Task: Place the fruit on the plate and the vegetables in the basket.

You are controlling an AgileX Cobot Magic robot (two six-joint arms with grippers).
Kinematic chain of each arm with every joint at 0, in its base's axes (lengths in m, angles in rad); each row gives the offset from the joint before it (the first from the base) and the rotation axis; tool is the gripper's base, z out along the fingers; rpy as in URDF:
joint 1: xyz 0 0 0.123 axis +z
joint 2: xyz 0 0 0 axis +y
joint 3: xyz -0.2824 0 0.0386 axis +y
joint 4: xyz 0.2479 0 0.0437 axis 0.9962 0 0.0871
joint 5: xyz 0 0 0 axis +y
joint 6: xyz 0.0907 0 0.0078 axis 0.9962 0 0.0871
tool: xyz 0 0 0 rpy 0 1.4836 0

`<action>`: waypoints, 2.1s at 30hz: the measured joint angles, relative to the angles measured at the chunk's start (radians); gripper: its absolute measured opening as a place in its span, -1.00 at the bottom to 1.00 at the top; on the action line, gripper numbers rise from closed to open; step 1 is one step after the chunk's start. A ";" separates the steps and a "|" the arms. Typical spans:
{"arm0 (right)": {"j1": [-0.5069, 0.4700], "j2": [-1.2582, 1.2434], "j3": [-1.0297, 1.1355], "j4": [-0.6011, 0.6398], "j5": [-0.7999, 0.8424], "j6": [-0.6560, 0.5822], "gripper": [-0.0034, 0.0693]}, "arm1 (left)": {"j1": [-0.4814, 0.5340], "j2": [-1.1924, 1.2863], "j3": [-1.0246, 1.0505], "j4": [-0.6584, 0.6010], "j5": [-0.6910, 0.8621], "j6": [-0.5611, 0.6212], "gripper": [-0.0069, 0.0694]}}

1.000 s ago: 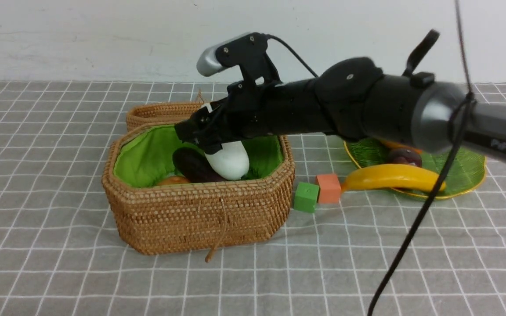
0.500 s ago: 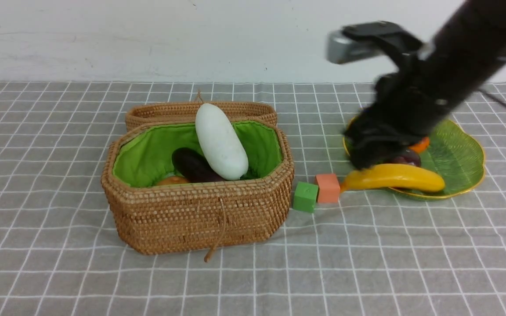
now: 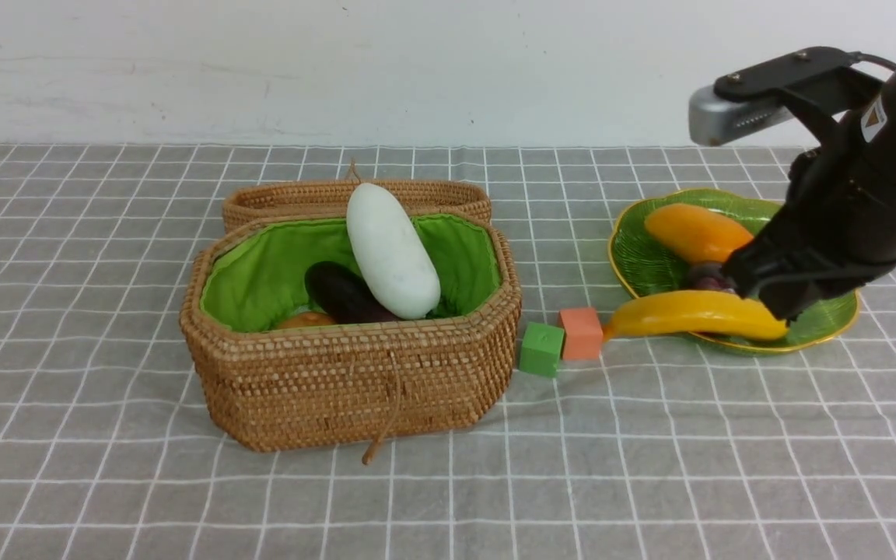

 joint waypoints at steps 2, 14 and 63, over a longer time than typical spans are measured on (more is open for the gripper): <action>0.000 0.000 0.000 -0.011 0.000 0.000 -0.95 | 0.000 0.000 0.000 0.000 0.000 0.000 -0.19; 0.000 -0.081 0.009 -0.047 -0.075 0.004 -0.94 | 0.000 0.000 0.000 0.000 0.000 0.000 -0.19; -0.373 -1.521 1.502 -0.131 -0.871 0.215 -0.83 | 0.000 0.000 0.000 0.001 0.000 0.000 -0.19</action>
